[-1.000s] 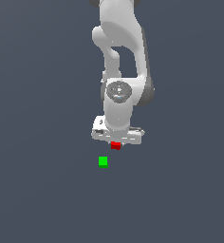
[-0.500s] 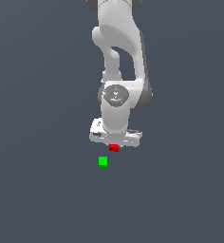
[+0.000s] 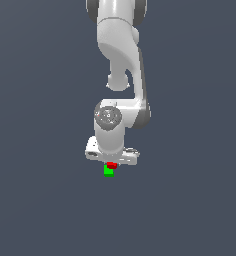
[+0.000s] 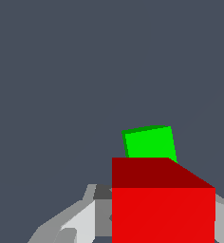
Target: Stack the red cube on top of the green cube.
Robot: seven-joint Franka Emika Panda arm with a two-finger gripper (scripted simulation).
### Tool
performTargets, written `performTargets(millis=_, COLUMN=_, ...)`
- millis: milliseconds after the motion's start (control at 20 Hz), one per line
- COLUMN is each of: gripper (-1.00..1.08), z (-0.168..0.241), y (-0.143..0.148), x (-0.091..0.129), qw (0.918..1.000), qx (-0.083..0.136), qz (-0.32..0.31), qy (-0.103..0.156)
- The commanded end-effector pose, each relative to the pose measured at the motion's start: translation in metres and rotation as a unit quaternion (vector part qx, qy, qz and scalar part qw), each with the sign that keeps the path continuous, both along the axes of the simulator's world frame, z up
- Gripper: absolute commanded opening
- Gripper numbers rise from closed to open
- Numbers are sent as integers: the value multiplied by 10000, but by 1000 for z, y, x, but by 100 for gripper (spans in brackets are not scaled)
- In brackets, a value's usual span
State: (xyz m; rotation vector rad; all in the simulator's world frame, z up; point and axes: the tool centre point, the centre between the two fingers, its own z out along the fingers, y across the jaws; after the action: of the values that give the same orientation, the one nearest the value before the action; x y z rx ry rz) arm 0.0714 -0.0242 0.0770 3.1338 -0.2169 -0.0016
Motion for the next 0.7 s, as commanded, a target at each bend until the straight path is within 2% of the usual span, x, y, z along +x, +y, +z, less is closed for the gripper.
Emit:
performTargets(millis=0, gripper=-100, z=-7, y=-7, x=7, qw=10000, qx=0, qz=4, qy=-6)
performTargets(millis=450, gripper=-100, z=-16, y=-17, x=16, qw=10000, qx=0, qz=4, qy=-6)
performTargets(millis=500, gripper=100, z=-16, y=-17, x=16, qw=10000, qx=0, qz=4, qy=-6)
performTargets(millis=650, gripper=100, z=-16, y=-17, x=16, qw=10000, qx=0, qz=4, qy=-6)
